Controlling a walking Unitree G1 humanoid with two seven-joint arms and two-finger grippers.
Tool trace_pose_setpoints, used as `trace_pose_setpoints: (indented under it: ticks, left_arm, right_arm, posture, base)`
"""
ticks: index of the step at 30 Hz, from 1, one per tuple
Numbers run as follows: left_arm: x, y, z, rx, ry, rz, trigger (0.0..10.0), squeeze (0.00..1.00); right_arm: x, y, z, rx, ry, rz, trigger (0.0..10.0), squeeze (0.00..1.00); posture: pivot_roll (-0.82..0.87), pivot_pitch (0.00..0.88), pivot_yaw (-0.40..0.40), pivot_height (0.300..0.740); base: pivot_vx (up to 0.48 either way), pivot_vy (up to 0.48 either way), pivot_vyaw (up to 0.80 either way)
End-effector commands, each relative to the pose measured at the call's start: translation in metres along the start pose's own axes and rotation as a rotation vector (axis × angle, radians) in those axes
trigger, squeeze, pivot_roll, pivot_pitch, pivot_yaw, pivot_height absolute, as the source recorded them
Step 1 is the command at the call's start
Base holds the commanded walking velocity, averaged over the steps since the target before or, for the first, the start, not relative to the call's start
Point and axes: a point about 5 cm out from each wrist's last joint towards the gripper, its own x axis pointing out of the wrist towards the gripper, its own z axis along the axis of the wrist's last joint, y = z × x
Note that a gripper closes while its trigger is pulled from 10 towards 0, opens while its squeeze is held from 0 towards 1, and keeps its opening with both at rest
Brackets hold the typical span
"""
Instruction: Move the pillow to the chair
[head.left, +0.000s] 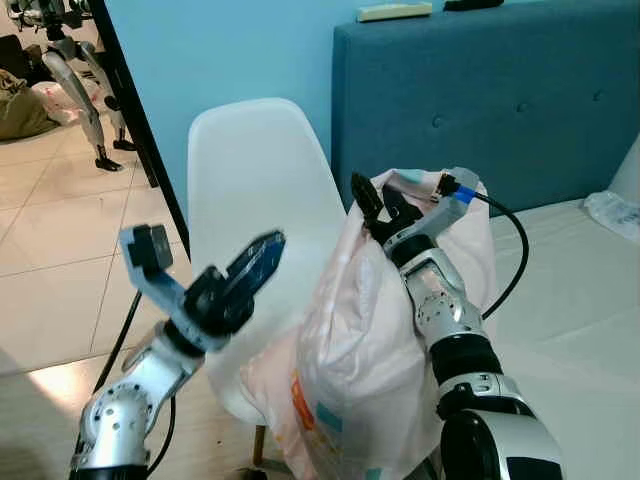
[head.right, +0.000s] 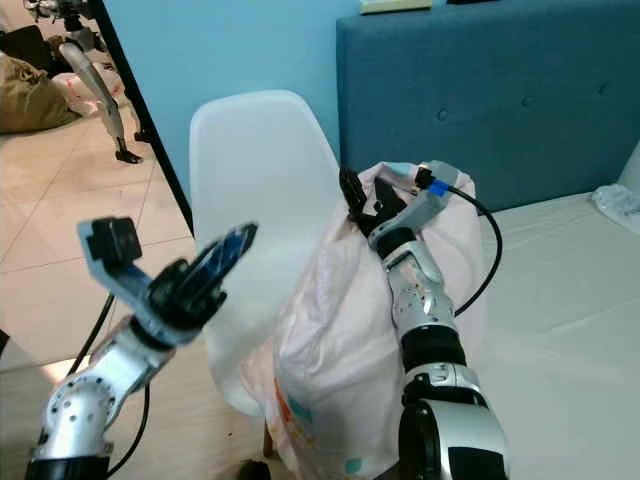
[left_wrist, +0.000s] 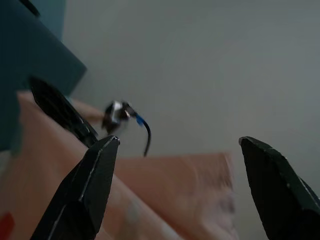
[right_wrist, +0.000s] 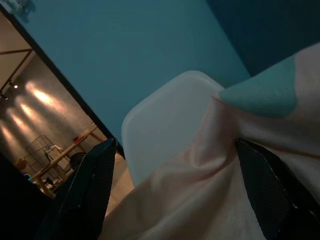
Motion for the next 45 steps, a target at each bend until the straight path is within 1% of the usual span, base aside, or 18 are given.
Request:
trace_pose_setpoints:
  ticks: [1,2,6,8,9,16,23,26,27,28,30,32,34,38,39,43,44,45]
  left_arm:
    - [-0.007,-0.005,-0.013,-0.014,0.123,-0.026,10.0,1.00]
    - [-0.007,-0.005,-0.013,-0.014,0.123,-0.026,10.0,1.00]
    - [-0.026,-0.005,-0.047,-0.020,0.399,0.009,10.0,1.00]
    - [-0.037,-0.005,-0.060,-0.033,0.513,0.026,10.0,1.00]
    - [-0.042,-0.007,-0.065,-0.044,0.549,0.026,10.0,1.00]
    - [-0.052,-0.011,-0.072,-0.069,0.596,0.027,10.0,1.00]
    - [-0.056,-0.009,-0.084,-0.029,0.645,0.045,10.0,1.00]
    - [-0.051,-0.008,-0.098,-0.006,0.651,0.058,10.0,1.00]
    - [-0.046,-0.008,-0.105,-0.013,0.629,0.068,10.0,0.00]
    - [-0.046,-0.008,-0.105,-0.013,0.629,0.068,10.0,0.00]
    - [-0.037,-0.005,-0.115,-0.030,0.575,0.094,10.0,0.00]
    - [-0.033,-0.003,-0.118,-0.028,0.556,0.108,10.0,0.00]
    - [-0.024,0.004,-0.120,-0.033,0.488,0.160,10.0,0.00]
    - [-0.022,0.006,-0.120,-0.034,0.473,0.170,10.0,0.00]
    - [-0.017,0.011,-0.119,-0.024,0.442,0.194,10.0,0.00]
    - [-0.015,0.013,-0.119,-0.004,0.422,0.204,10.0,0.00]
    - [-0.014,0.014,-0.117,-0.007,0.416,0.194,0.0,0.00]
    - [-0.014,0.014,-0.117,-0.007,0.416,0.194,0.0,0.00]
  right_arm:
    - [-0.001,0.003,-0.006,0.004,0.026,0.008,10.0,1.00]
    - [-0.001,0.003,-0.006,0.004,0.026,0.008,10.0,1.00]
    - [0.000,0.004,-0.006,0.004,0.025,0.011,10.0,1.00]
    - [0.000,0.004,-0.005,0.004,0.025,0.012,10.0,1.00]
    - [0.000,0.004,-0.005,0.004,0.025,0.013,10.0,1.00]
    - [0.000,0.004,-0.005,0.003,0.025,0.011,10.0,1.00]
    - [0.000,0.004,-0.004,0.003,0.025,0.014,10.0,1.00]
    - [0.001,0.005,-0.004,0.002,0.029,0.016,10.0,1.00]
    - [0.002,0.005,-0.004,0.003,0.029,0.017,10.0,1.00]
    - [0.002,0.005,-0.004,0.003,0.029,0.017,10.0,1.00]
    - [0.002,0.006,-0.003,0.003,0.030,0.021,10.0,1.00]
    - [0.003,0.005,-0.003,0.002,0.030,0.022,10.0,1.00]
    - [0.003,0.006,-0.003,0.003,0.030,0.023,10.0,1.00]
    - [0.003,0.006,-0.003,0.003,0.030,0.024,10.0,1.00]
    - [0.004,0.006,-0.002,0.001,0.029,0.025,10.0,1.00]
    - [0.004,0.006,-0.002,0.001,0.028,0.026,10.0,1.00]
    - [0.004,0.006,-0.001,0.000,0.026,0.025,10.0,1.00]
    - [0.004,0.006,-0.001,0.000,0.026,0.025,10.0,1.00]
  posture:
    - [-0.03,0.040,0.035,0.615]
    - [-0.03,0.040,0.035,0.615]
    - [-0.03,0.042,0.034,0.615]
    - [-0.03,0.041,0.033,0.615]
    - [-0.03,0.042,0.034,0.615]
    - [-0.03,0.043,0.034,0.615]
    - [-0.03,0.042,0.031,0.615]
    - [-0.03,0.041,0.027,0.615]
    - [-0.03,0.038,0.025,0.615]
    - [-0.03,0.038,0.025,0.615]
    - [-0.03,0.036,0.024,0.615]
    - [-0.03,0.034,0.023,0.615]
    - [-0.04,0.030,0.023,0.615]
    - [-0.04,0.030,0.023,0.615]
    - [-0.04,0.026,0.024,0.615]
    - [-0.04,0.025,0.025,0.615]
    - [-0.04,0.024,0.028,0.615]
    - [-0.04,0.024,0.028,0.615]
  base:
    - [0.000,0.000,0.00]
    - [0.000,0.000,0.00]
    - [0.000,0.000,0.00]
    - [0.000,0.000,0.00]
    - [0.000,0.000,0.00]
    - [0.000,0.000,0.00]
    - [0.000,0.000,0.00]
    - [0.000,0.000,0.00]
    - [0.000,0.000,0.00]
    - [0.000,0.000,0.00]
    - [0.000,0.000,0.00]
    - [0.000,0.000,0.00]
    - [0.000,0.000,0.00]
    - [0.000,0.000,0.00]
    - [0.000,0.000,0.00]
    - [0.000,0.000,0.00]
    - [0.000,0.000,0.00]
    - [0.000,0.000,0.00]
